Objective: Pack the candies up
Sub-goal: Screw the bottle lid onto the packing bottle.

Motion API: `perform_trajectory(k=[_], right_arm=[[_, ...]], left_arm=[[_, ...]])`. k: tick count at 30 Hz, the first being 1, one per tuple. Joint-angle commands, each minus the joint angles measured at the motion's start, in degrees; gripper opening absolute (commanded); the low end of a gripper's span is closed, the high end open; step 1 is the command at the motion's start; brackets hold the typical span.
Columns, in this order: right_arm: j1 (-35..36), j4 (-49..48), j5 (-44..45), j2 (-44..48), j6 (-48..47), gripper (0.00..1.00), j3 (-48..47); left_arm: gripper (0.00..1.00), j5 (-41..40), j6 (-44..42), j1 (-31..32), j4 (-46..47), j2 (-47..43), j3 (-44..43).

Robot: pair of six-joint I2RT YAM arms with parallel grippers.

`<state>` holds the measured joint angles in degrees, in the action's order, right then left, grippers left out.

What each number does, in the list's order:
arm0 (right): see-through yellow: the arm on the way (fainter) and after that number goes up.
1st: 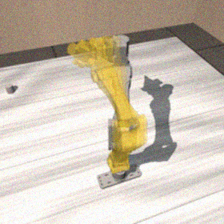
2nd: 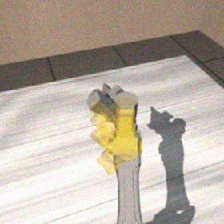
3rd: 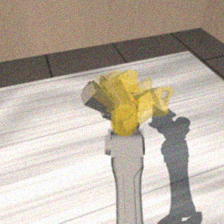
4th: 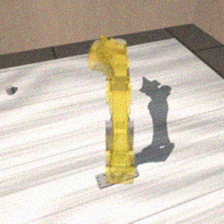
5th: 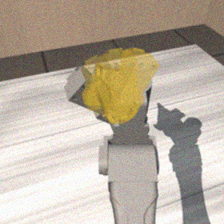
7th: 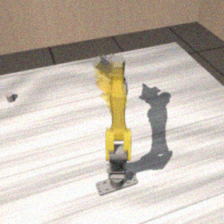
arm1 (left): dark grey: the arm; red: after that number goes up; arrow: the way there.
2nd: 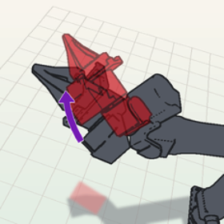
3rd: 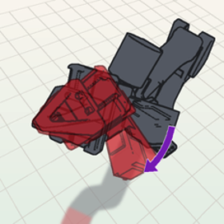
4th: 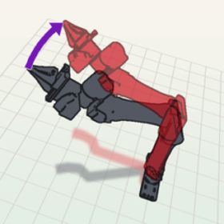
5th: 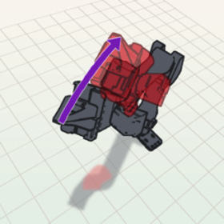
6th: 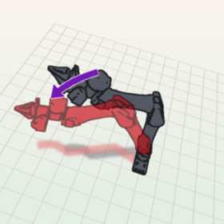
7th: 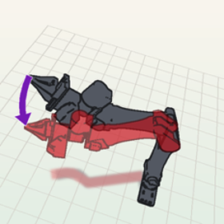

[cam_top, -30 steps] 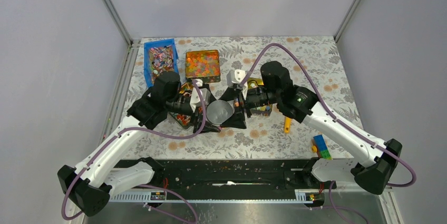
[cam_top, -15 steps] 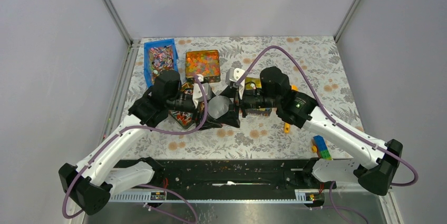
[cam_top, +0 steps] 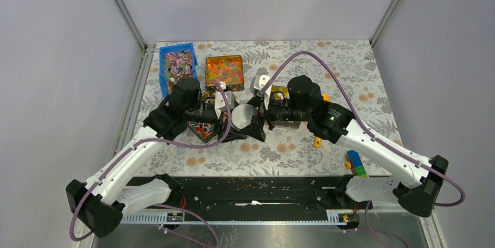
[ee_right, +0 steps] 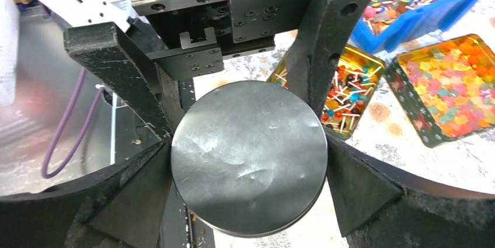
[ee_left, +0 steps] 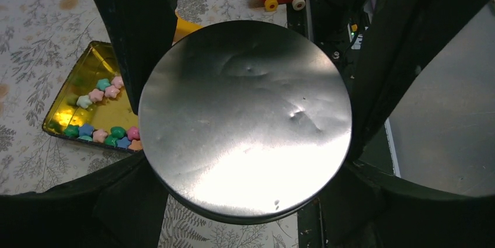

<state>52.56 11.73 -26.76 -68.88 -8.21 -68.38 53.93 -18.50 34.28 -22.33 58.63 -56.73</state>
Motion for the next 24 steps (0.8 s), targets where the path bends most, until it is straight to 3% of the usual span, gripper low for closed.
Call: perform_trajectory(k=[1,7,14,20,24], right_arm=[[1.42,0.02,8.6,0.09,-3.38,0.99,2.67],[-3.39,1.26,-2.32,4.84,-6.35,0.99,5.08],[-10.67,1.34,-15.49,7.03,-7.42,0.99,4.6],[-11.68,1.23,-27.4,4.26,-8.31,0.99,1.43],[-11.65,-0.07,-30.25,2.48,-7.53,0.99,-0.6]], left_arm=[[0.34,-2.19,0.25,0.78,8.0,0.14,-3.54],[0.35,0.8,-5.05,0.78,-0.13,0.59,-4.11],[0.35,5.9,-8.13,0.79,-2.72,0.34,-3.44],[0.35,10.12,-8.82,0.79,-2.74,0.76,-3.29],[0.35,11.25,-9.0,0.87,-2.72,1.0,-3.34]])
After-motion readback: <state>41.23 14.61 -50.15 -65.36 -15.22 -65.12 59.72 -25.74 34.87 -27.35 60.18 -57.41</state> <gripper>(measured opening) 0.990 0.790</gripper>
